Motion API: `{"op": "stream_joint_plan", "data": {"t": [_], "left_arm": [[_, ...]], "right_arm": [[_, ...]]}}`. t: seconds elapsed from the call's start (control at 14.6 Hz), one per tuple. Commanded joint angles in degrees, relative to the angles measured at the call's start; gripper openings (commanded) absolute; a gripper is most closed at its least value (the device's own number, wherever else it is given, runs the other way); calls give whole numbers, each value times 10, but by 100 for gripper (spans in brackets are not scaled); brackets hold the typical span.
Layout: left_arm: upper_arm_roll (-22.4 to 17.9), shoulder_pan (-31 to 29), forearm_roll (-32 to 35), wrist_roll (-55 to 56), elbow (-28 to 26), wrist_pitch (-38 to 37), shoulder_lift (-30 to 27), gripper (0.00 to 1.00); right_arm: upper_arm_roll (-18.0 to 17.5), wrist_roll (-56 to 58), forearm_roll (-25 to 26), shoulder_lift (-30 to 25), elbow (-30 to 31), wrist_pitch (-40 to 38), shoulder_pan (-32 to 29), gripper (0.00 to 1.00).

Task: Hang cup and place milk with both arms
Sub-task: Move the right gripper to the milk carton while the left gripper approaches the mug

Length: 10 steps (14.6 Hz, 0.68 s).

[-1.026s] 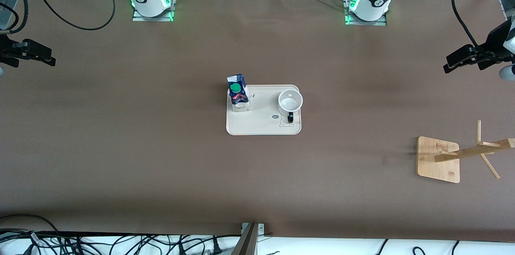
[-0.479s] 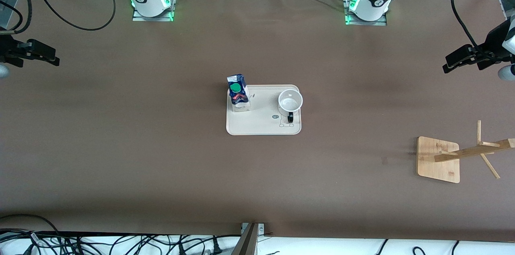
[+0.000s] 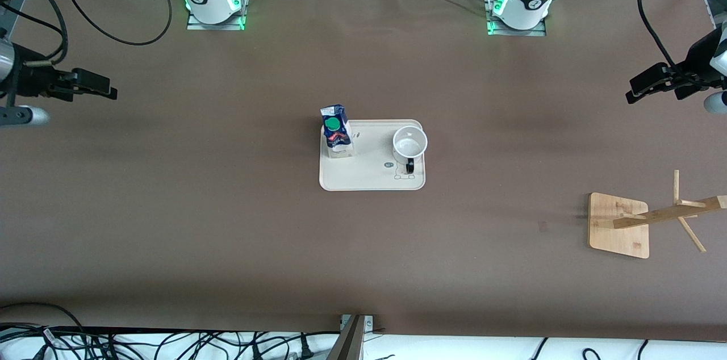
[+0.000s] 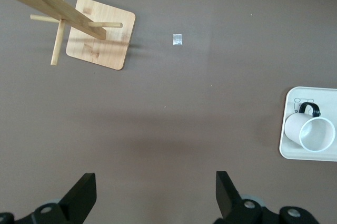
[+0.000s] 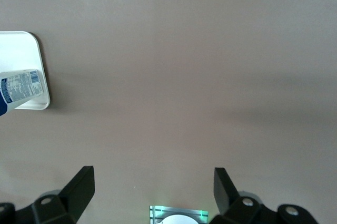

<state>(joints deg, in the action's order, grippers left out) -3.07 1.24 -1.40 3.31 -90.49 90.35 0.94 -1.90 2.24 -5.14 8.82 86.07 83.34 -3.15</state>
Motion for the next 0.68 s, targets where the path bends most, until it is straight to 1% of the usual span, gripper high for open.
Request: {"op": "stream_joint_plan", "data": {"t": [0.0,0.21,0.41,0.62], "left_arm": [[2,-6,15,-28,-18,7,-13,100],[2,-6,15,-25,-19,5,-14,100],[2,-6,9,-25,-24,5,-16,100],[2,-6,7,-25,-26,7,-16,100]], "right_arm": [[-7,-6,-7,12,0,13,22,100],[-7,-13,-7,13,0,23,50,100],[-7,-25,-9,24,1,57,87,100],[-7,-121,-10,39,0,95,135,100]]}}
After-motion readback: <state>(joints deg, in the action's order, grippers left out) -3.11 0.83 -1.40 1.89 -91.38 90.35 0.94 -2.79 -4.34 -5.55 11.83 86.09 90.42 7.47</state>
